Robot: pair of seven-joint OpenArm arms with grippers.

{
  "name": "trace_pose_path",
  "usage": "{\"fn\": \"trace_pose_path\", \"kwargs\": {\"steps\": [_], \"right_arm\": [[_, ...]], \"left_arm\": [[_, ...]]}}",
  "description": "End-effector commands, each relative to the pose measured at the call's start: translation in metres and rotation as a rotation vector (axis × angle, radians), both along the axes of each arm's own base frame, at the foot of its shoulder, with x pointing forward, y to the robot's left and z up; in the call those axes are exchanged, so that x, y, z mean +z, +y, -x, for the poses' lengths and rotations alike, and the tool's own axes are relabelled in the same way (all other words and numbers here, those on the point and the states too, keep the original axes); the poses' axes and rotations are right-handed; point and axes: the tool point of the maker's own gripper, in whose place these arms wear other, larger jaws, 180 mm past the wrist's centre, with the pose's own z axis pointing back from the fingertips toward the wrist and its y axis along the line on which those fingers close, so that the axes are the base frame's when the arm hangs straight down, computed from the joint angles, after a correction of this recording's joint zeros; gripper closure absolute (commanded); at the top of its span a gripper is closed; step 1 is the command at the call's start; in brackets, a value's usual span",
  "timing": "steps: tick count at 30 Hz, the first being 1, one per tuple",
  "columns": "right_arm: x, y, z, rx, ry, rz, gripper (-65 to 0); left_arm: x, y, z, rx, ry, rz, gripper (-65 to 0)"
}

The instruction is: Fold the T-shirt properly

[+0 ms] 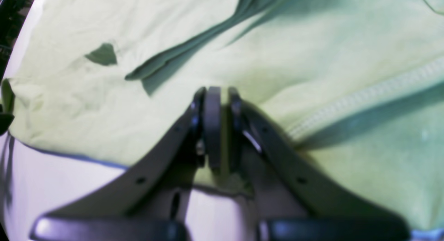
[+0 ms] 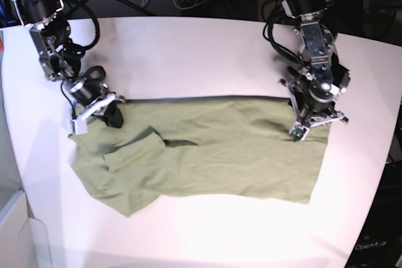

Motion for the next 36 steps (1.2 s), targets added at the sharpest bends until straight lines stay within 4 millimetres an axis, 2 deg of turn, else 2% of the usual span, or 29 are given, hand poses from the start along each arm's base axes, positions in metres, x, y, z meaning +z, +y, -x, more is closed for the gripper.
{"fn": "trace_pose_path", "kwargs": {"steps": [1,3,10,17,22,26,36], "right_arm": [[0.018,-0.005,-0.013,-0.007,-0.060,-0.009,-2.8],[0.018,-0.005,-0.013,-0.007,-0.060,-0.009,-2.8],[0.018,-0.005,-0.013,-0.006,-0.062,-0.008,-2.8],[0.017,-0.005,-0.013,-0.005,-0.059,-0.007,-2.8],[0.017,-0.005,-0.013,-0.005,-0.059,-0.007,-2.8],[0.017,-0.005,-0.013,-0.005,-0.059,-0.007,-2.8],[0.015,-0.004,-0.011,-0.004,-0.053,-0.006,-2.8]], "left_arm": [[0.017,0.001,-0.015,0.000,-0.060,-0.002,-10.1],[0.016,0.001,-0.016,-0.001,-0.057,-0.002,0.0],[0.020,0.000,-0.019,-0.009,-0.069,-0.008,-2.3],[0.064,0.006,-0.044,-0.006,-0.185,-0.048,-2.3],[0.083,0.017,-0.060,-0.003,-0.221,-0.098,-2.3],[0.094,0.018,-0.070,-0.003,-0.246,-0.101,-2.3],[0.074,0.023,-0.085,-0.009,-0.183,-0.076,-2.3]]}}
